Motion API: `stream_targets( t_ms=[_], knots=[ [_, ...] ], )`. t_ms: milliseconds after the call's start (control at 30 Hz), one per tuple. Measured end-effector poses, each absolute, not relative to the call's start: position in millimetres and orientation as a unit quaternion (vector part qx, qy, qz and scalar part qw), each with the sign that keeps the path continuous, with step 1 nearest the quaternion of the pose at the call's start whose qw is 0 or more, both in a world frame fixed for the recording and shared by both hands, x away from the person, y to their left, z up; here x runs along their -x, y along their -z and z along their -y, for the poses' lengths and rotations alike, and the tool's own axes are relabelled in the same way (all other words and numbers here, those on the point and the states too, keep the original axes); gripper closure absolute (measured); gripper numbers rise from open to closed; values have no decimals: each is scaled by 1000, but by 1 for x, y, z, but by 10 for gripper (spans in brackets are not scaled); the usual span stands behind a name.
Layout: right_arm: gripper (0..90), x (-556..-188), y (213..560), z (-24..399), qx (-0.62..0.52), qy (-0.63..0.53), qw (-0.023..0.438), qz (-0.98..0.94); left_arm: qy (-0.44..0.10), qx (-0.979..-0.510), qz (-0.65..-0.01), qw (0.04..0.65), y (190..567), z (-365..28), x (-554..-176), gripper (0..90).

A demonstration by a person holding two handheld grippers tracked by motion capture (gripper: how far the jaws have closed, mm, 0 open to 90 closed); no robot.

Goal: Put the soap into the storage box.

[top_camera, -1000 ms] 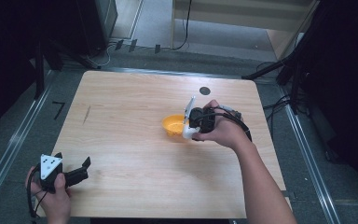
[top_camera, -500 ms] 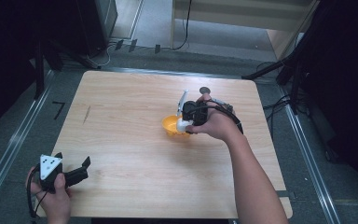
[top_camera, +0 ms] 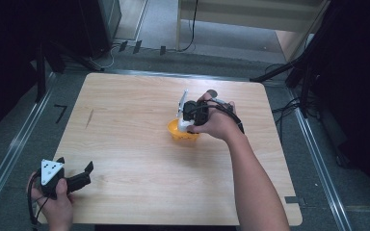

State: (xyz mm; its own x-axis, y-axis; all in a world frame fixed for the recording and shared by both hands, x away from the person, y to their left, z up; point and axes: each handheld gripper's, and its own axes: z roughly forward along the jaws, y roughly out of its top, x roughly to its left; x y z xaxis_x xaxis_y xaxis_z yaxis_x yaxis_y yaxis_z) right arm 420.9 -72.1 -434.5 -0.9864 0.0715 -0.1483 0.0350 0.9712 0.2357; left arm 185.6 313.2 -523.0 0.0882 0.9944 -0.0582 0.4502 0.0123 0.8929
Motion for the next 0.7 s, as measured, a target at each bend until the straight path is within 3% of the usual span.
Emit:
stream_targets(
  t_ms=[700],
  knots=[
    [502, -432, 456, 60, -26, -109, 70, -991, -335, -619, -585, 404, 523, -313, -186, 11]
  ],
)
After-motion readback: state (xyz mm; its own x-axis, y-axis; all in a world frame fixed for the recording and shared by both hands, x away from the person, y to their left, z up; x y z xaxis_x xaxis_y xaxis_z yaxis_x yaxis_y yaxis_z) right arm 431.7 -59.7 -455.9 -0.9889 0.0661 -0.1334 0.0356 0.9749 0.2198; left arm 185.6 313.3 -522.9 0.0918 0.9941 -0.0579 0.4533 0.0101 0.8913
